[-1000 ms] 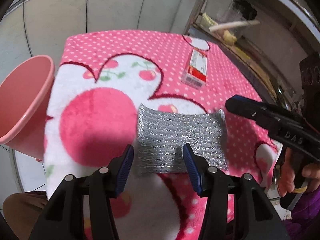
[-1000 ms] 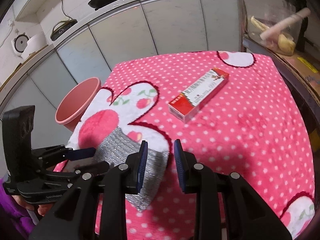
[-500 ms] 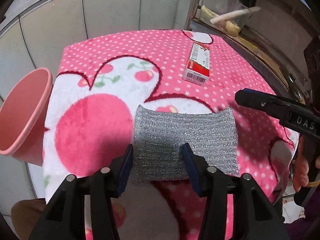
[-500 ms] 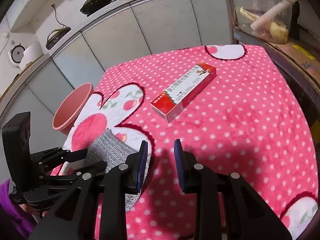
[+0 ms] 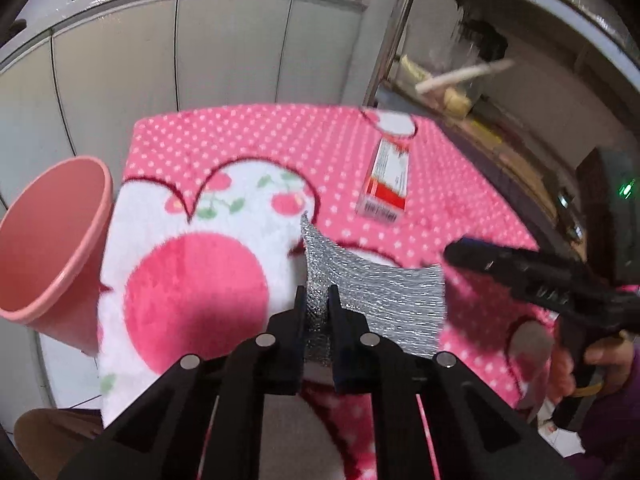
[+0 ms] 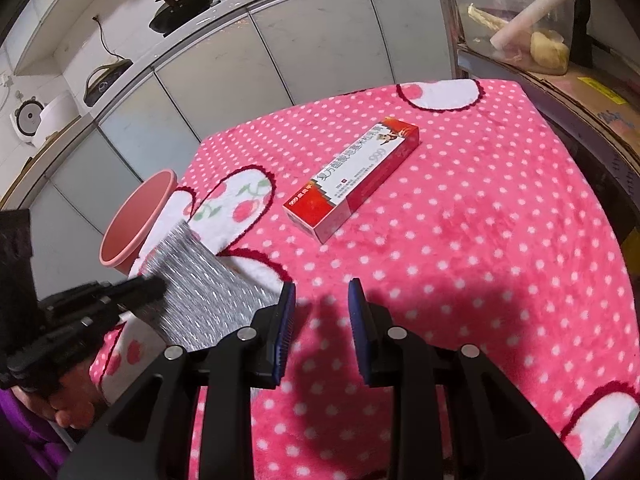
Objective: Collect trash
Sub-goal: 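Grasp the silver scouring pad with the left tool, then grasp the red-and-white ointment box with the right tool while the left tool holds the pad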
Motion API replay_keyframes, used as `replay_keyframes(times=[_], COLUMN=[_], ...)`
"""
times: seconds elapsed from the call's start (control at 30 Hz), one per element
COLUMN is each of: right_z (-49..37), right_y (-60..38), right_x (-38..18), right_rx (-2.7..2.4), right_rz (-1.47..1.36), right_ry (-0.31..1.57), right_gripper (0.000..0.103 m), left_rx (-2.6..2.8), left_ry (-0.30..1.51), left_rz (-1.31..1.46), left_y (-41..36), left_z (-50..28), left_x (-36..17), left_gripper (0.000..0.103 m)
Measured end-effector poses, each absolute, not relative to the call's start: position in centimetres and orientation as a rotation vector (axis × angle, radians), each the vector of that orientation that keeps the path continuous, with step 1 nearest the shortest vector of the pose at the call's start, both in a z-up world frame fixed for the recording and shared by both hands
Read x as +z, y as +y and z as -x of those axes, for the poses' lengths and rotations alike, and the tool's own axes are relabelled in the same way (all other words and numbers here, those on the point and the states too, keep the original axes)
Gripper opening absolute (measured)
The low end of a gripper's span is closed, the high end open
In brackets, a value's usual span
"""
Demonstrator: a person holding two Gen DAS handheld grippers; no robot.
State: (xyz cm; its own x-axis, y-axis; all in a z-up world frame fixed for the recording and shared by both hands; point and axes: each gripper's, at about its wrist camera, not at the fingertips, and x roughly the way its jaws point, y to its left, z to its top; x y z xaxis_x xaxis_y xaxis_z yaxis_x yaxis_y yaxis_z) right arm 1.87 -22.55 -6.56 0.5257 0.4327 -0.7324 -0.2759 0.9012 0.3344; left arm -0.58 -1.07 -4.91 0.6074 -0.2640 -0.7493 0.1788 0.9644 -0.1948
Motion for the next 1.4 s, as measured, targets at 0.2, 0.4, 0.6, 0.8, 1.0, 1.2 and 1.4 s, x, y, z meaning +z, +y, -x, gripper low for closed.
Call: replay_keyframes(times=[0.2,0.4,0.6,0.8,1.0,1.2,1.4], right_z=[-2.3,-3.6,-6.1,-10.1,-13.8,-14.2,-14.1], right_y=[-22.7,-23.3,-23.1,-21.3,-19.4,-18.1,-18.8], right_x=[-6.4,-5.7,-4.8,-4.7,-5.9,-5.9,-6.5], right_rx=[0.41,0.376,0.348,0.229,0.083,0.018,-0.041], right_rz=[-0.197,-0.246,-0.338,-0.399,-0.357,-0.276,-0.265], right_ry=[0.924,0.919,0.925,0.963,1.037,1.009,1.016], right_gripper=[0.028,0.028,0.028,0.047,0.051,0.055,0.055], left_rx=[-0.237,-0.215,-0.211,-0.225,-0.245,-0.262,-0.269], left_ry=[0.824,0.805,0.804,0.804,0.804,0.803,0.801], left_rz=[0.152,0.183,0.214,0.256,0.302,0.336,0.359], left_y=[0.5,2.1,3.3,4.2,5.2,6.3,7.0], left_z=[0.3,0.2,0.1,0.0,-0.1,-0.4,-0.6], left_x=[-3.1,-2.9,-3.4,-4.1,-4.8,-5.2,-5.6], left_gripper=[0.009,0.009,0.009,0.009,0.009,0.009,0.009])
